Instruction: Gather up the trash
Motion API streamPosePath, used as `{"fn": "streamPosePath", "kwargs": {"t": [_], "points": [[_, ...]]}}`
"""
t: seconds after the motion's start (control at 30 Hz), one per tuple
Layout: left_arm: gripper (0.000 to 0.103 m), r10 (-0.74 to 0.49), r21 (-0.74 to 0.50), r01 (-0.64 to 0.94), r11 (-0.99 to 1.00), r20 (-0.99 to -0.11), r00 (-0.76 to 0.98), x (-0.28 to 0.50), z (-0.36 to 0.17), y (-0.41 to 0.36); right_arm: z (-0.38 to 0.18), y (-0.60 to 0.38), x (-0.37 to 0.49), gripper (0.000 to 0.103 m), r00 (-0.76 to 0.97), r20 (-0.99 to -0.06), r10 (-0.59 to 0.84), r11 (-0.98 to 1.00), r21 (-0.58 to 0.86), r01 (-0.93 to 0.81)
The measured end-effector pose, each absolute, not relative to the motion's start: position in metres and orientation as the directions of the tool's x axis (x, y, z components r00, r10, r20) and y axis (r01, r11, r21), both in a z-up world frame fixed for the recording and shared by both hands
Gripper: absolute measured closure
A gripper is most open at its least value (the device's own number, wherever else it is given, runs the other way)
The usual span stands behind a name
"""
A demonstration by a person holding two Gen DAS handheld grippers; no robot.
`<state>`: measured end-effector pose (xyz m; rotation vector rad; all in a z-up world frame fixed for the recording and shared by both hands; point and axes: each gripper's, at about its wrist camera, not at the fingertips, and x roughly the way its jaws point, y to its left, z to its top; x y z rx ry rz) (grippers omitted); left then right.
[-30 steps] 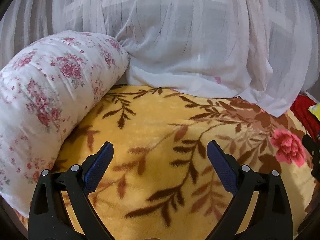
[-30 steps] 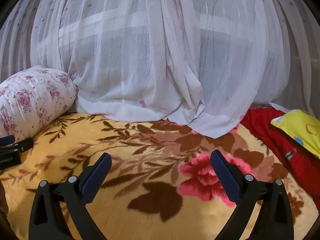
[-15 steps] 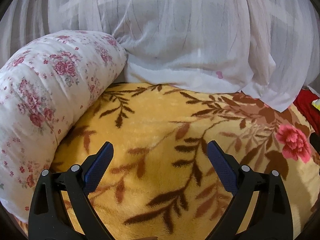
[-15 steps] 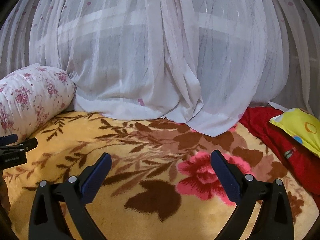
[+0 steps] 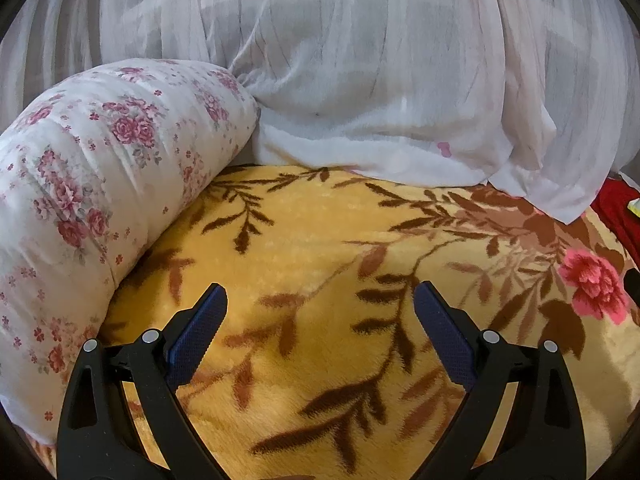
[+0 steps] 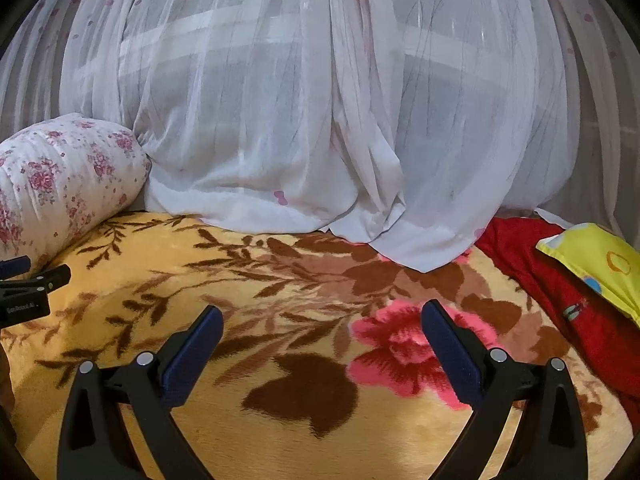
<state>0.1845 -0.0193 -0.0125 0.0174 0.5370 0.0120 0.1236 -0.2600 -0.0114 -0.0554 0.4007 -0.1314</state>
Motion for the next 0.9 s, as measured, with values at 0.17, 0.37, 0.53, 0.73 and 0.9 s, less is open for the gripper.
{"fn": "streamPosePath", "kwargs": {"t": [0.17, 0.37, 0.53, 0.73, 0.9], "points": [[0.011, 0.026, 0.034, -0.010, 0.999, -0.494, 0.869, 0.1851, -0.0141, -0.0170, -0.0118, -0.2598, 0.1231, 0.005, 0.912, -0.385, -0.143, 0.989, -0.085, 0.119], [0.011, 0.041, 0.056, -0.016, 0.998, -0.473, 0.880, 0.1851, -0.0144, -0.0172, -0.0145, -0.2594, 0.1232, 0.005, 0.908, -0.395, -0.141, 0.989, -0.088, 0.116], [0.011, 0.041, 0.057, -0.016, 0.998, -0.477, 0.878, 0.1854, -0.0150, -0.0169, -0.0160, -0.2612, 0.1239, 0.005, 0.907, -0.398, -0.138, 0.990, -0.088, 0.112], [0.011, 0.040, 0.057, -0.014, 0.998, -0.477, 0.878, 0.1858, -0.0153, -0.0165, -0.0175, -0.2626, 0.1237, 0.005, 0.905, -0.403, -0.137, 0.990, -0.083, 0.114], [0.011, 0.039, 0.056, -0.013, 0.998, -0.478, 0.878, 0.1858, -0.0155, -0.0162, -0.0196, -0.2631, 0.1241, 0.005, 0.903, -0.408, -0.137, 0.990, -0.082, 0.113]]}}
